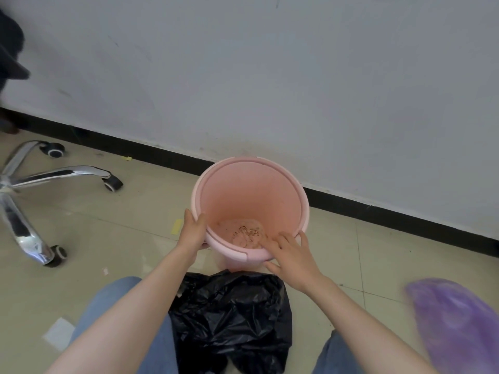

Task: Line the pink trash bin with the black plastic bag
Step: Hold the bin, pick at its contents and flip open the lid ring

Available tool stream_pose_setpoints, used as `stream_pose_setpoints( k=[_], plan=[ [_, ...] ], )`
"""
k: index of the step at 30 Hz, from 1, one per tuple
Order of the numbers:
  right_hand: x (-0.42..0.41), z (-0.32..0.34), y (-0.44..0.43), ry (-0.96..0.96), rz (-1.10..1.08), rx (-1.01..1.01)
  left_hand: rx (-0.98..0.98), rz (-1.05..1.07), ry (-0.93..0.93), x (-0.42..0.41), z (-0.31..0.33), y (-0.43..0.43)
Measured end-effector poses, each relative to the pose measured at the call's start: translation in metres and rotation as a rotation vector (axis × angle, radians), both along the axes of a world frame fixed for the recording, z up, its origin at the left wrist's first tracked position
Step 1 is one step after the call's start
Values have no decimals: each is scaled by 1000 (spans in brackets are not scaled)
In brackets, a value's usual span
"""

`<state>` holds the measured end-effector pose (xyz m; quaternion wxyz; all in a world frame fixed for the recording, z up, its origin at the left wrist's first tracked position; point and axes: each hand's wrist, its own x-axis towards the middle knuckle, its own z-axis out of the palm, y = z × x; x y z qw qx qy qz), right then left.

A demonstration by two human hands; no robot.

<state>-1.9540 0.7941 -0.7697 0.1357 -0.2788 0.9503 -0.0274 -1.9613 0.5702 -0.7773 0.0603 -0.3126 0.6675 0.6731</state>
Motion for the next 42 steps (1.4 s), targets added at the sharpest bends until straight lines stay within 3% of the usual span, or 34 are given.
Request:
stream_pose_setpoints(
  k=[11, 21, 28, 37, 42],
  plan=[
    [-14, 35, -3, -68, 21, -63, 206, 133, -13, 24, 1, 8],
    [-12, 41, -6, -89, 21, -148, 231, 124, -12, 22, 4, 5],
    [-36, 101, -13, 40, 33, -343, 221, 107, -31, 18, 4, 0],
    [-96, 171, -27, 21, -125, -597, 207, 93, -59, -5, 11, -4],
    [-134, 179, -34, 203, -163, -625, 202, 114, -85, -28, 13, -6]
  ],
)
